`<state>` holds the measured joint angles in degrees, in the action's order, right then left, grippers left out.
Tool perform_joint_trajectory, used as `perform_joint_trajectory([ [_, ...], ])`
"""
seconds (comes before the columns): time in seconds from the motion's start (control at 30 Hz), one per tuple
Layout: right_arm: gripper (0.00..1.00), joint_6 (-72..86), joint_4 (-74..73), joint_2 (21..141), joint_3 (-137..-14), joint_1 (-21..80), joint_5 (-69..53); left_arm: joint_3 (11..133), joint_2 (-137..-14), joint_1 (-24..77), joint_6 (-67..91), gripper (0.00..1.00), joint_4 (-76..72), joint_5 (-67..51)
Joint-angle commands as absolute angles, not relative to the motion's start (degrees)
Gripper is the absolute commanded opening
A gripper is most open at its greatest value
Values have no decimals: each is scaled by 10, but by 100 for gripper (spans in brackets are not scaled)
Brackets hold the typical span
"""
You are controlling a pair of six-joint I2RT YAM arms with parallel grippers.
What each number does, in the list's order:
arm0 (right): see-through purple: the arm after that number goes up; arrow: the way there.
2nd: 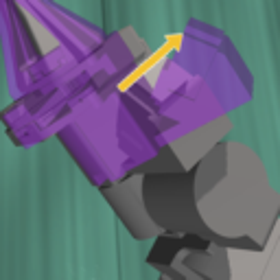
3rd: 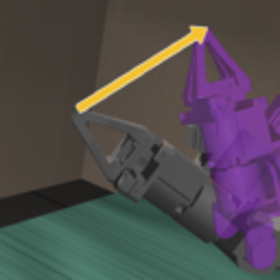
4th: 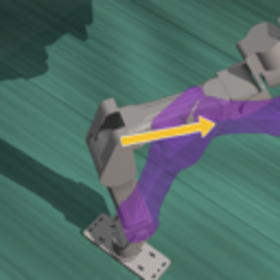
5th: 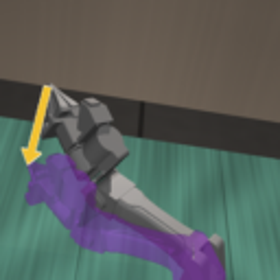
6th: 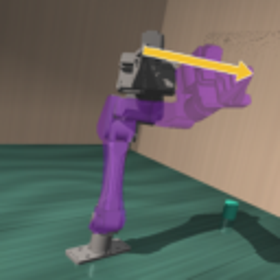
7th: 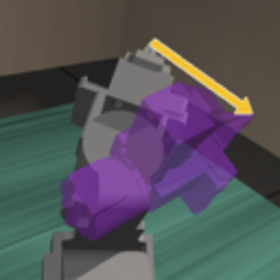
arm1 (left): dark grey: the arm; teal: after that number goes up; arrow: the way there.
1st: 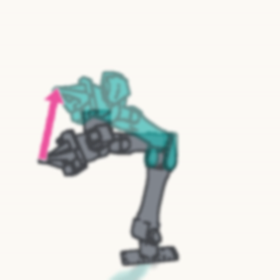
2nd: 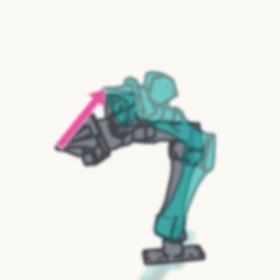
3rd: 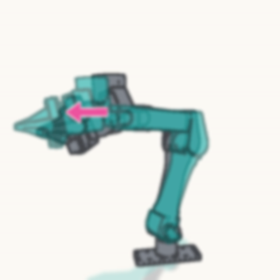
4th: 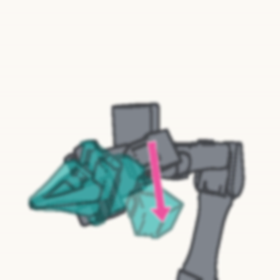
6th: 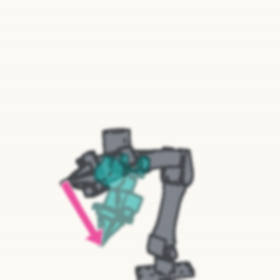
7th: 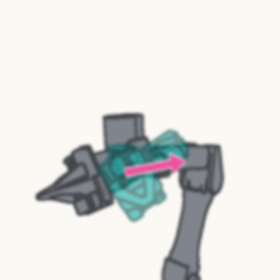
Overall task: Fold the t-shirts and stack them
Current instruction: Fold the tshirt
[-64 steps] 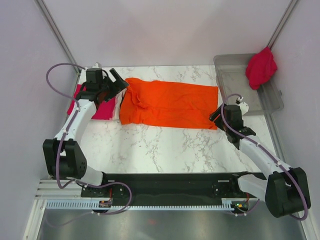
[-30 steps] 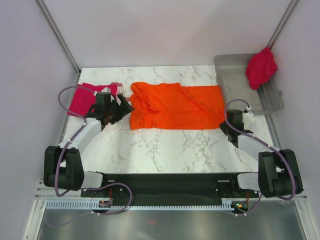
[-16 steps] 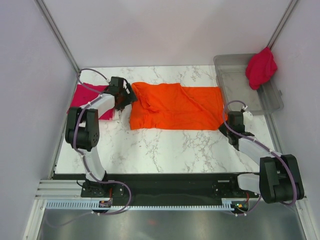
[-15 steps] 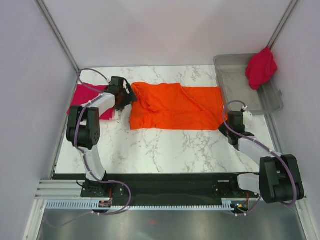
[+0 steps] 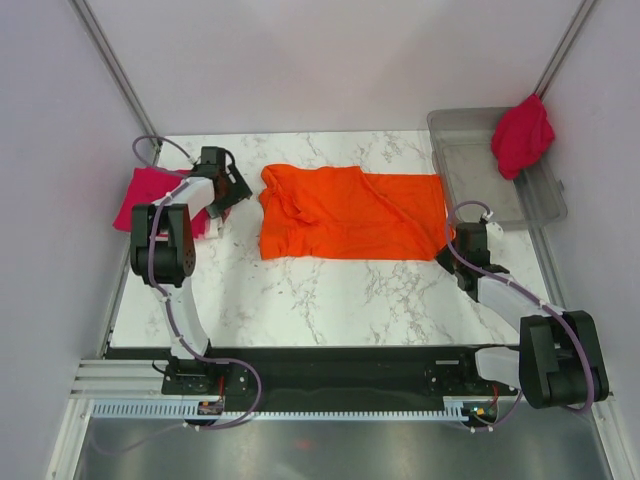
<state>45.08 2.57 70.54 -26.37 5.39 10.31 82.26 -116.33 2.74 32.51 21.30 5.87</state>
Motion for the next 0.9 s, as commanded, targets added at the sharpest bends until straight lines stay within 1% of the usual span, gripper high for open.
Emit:
perform_joint_trajectory([
  [0.0, 0, 446, 30, 695, -262, 54, 93, 818, -1145, 5, 310, 91, 234, 87],
  [0.1, 0, 448, 30, 696, -259, 54, 91, 786, -1115, 7, 314, 92, 214, 51],
  [0.2, 0, 446, 30, 694, -258, 54, 90, 742, -1052, 17, 316, 94, 193, 15],
  [0.27, 0, 445, 29, 693, -256, 54, 91, 713, -996, 33, 320, 99, 180, 4],
  [0.43, 0, 438, 30, 692, -255, 54, 93, 619, -880, 59, 343, 100, 171, -30],
  [0.57, 0, 425, 25, 697, -265, 54, 91, 524, -815, 60, 347, 99, 150, -63],
  [0.7, 0, 425, 26, 699, -263, 54, 90, 459, -777, 62, 349, 98, 121, -86],
  [0.87, 0, 420, 29, 693, -257, 54, 90, 377, -762, 62, 385, 97, 29, -142],
])
